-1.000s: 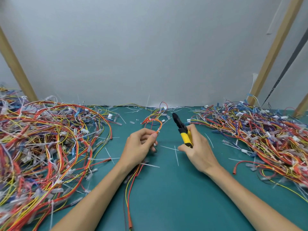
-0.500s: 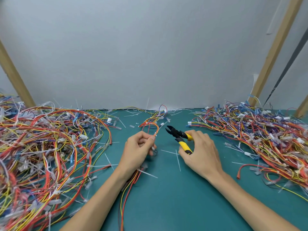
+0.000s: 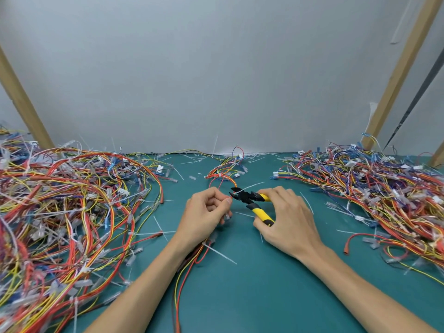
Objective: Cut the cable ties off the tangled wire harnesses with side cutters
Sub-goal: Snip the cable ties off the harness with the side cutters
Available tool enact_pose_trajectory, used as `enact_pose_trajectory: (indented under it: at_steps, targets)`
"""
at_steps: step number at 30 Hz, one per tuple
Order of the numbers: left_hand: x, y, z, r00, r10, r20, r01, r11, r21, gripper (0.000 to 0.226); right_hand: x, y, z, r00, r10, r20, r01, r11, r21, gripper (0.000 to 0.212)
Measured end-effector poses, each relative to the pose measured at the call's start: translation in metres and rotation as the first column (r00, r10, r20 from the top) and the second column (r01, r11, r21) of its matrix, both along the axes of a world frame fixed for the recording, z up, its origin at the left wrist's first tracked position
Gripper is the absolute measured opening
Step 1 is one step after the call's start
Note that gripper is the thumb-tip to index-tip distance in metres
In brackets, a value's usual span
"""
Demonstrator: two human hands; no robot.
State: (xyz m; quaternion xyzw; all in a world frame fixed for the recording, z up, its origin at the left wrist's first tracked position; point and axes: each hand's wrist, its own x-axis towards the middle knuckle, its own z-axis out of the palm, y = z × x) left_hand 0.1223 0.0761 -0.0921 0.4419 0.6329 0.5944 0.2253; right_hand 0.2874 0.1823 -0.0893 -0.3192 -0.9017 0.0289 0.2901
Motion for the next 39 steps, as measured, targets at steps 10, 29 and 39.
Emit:
enact_pose_trajectory:
  at_steps: [10,29,39]
  targets:
    - [0.0005,-0.0013,0.0016,0.998,-0.033,-0.049,0.032,0.999,-0.024,0.013,0.0008,-0.0022,0.0002,0.999,-0.002,0.037,0.001,1.000,0.023,0.046]
    - [0.0015,-0.0023,0.0025,0.998,-0.034,-0.058,0.033,0.999,-0.031,0.011,0.0011,-0.0031,0.0014,0.999,-0.031,0.044,0.032,0.999,-0.031,0.036]
    - [0.0005,-0.0015,0.0009,0.997,0.009,-0.073,-0.013,0.998,-0.061,0.011,0.0014,-0.0037,0.0025,0.999,-0.028,0.030,0.028,1.000,-0.004,0.038]
